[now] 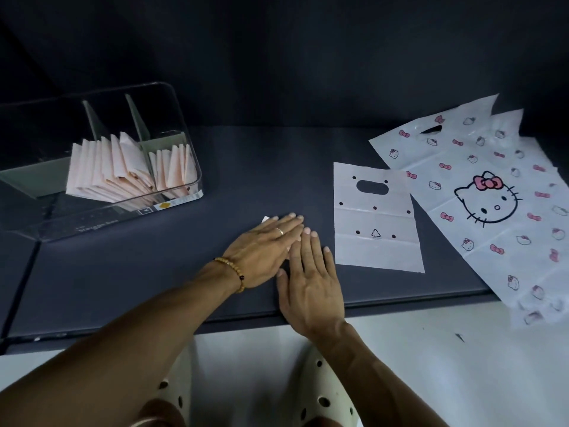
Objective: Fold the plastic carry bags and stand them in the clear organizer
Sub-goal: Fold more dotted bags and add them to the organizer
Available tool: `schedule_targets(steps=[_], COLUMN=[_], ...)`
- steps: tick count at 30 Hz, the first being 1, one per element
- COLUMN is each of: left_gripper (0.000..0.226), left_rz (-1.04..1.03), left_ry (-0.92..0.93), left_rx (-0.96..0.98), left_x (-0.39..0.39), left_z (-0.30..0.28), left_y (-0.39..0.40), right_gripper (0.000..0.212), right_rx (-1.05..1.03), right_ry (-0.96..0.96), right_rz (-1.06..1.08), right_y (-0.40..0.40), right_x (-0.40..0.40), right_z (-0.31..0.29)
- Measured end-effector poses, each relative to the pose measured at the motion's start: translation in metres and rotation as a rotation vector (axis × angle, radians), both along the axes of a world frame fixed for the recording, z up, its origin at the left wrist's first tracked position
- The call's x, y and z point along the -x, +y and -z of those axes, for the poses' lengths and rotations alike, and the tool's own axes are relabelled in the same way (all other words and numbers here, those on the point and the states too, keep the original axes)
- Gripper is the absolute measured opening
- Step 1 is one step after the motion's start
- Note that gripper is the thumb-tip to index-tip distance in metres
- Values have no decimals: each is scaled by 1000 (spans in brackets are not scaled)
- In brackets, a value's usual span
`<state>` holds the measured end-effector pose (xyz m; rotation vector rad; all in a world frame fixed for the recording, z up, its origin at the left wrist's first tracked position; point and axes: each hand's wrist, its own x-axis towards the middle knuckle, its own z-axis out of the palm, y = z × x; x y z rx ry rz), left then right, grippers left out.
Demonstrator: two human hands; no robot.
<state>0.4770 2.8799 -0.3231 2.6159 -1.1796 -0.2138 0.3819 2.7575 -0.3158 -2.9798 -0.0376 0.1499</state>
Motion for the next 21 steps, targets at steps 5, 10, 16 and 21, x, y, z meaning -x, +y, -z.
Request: schedule_targets(steps=[5,10,16,21], left_gripper=[52,52,55,24], left_rz=[19,-79,-250,-292], left_ry=[-25,41,78,55], left_rx=[-46,-60,63,49], left_x=[-13,-23,-16,-25], left_z=[1,-7,-20,-34], left_y=[20,50,31,5], right_gripper=[70,71,71,70], right_rx=[-12,-3,0,-34], right_ry=[-7,-9,-12,7], right_rz=[3,5,12,11], right_y=[-1,0,0,0], right_x=[0,0,1,2], right_z=[-1,-1,-1,-5])
